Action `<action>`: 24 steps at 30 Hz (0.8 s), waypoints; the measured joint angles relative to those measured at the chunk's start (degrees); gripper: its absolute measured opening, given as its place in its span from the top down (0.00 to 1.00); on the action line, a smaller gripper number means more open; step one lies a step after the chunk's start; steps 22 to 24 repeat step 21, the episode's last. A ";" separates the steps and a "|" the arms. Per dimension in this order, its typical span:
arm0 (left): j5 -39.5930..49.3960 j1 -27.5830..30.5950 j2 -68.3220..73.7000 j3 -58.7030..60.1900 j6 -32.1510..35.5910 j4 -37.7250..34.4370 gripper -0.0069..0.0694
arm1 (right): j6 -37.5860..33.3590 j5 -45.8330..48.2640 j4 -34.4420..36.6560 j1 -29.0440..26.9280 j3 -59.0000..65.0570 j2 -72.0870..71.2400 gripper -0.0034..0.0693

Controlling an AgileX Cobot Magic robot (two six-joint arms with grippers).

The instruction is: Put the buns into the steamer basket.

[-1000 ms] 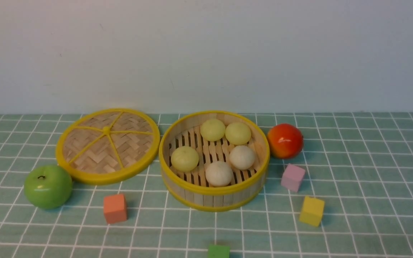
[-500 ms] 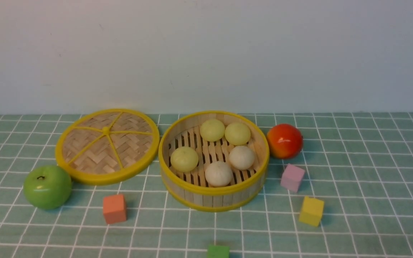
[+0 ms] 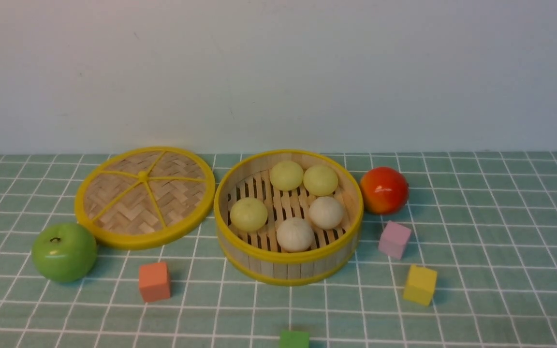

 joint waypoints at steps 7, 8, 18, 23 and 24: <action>0.00 0.00 0.00 0.00 0.00 0.00 0.60 | 0.00 0.00 0.00 0.00 0.00 0.00 0.90; 0.00 0.00 0.00 0.00 0.00 0.00 0.60 | 0.00 0.00 0.00 0.00 0.00 0.00 0.90; 0.00 0.00 0.00 0.00 0.06 0.00 0.60 | 0.00 0.00 0.00 0.00 0.00 0.00 0.89; 0.00 0.00 0.00 0.00 0.06 0.00 0.60 | 0.00 0.00 0.00 0.00 0.00 0.00 0.89; 0.00 0.00 0.00 0.00 0.06 0.00 0.60 | 0.00 0.00 0.00 0.00 0.00 0.00 0.89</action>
